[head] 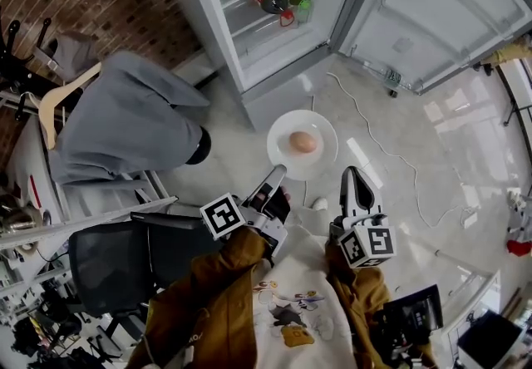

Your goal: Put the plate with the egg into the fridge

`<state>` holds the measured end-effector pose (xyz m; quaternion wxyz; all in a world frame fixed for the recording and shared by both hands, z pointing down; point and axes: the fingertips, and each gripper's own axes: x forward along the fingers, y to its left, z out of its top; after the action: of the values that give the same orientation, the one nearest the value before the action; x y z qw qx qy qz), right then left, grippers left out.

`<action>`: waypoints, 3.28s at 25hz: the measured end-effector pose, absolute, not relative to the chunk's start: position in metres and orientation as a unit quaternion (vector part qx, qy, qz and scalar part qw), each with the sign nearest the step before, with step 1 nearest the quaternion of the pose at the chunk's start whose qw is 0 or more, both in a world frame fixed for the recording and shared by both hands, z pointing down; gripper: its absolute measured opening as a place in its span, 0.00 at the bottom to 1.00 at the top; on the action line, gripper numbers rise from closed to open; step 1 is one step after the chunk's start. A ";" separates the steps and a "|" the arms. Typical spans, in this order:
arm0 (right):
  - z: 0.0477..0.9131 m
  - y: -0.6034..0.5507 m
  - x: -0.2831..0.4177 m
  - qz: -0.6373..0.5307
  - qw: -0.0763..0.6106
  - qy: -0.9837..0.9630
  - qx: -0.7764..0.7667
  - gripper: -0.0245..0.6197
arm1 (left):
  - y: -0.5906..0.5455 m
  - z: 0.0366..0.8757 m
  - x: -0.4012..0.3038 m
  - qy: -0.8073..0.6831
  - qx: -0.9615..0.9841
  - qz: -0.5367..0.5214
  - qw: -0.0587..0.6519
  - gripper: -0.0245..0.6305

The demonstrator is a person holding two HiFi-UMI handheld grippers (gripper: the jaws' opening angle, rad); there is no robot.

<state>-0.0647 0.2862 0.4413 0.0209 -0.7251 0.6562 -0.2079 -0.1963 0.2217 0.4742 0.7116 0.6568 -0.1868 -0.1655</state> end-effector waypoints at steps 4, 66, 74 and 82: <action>0.444 0.276 -0.071 -0.211 0.020 0.658 -0.723 0.05 | 0.213 0.476 -0.199 -0.187 0.654 -0.166 0.713 0.06; 0.445 -0.003 0.143 -0.132 -0.008 0.820 -0.557 0.05 | -0.031 0.484 0.015 -0.323 0.620 -0.274 0.660 0.06; 0.442 -0.015 0.133 -0.143 -0.004 0.815 -0.561 0.05 | -0.043 0.476 0.004 -0.319 0.621 -0.266 0.664 0.06; 0.435 -0.029 0.124 -0.133 0.008 0.809 -0.573 0.05 | -0.063 0.469 0.000 -0.304 0.624 -0.275 0.665 0.06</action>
<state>0.1244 -0.0290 0.4353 0.0076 -0.5730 0.8087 -0.1328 -0.0002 -0.0628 0.4691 0.6647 0.6245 -0.3042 -0.2751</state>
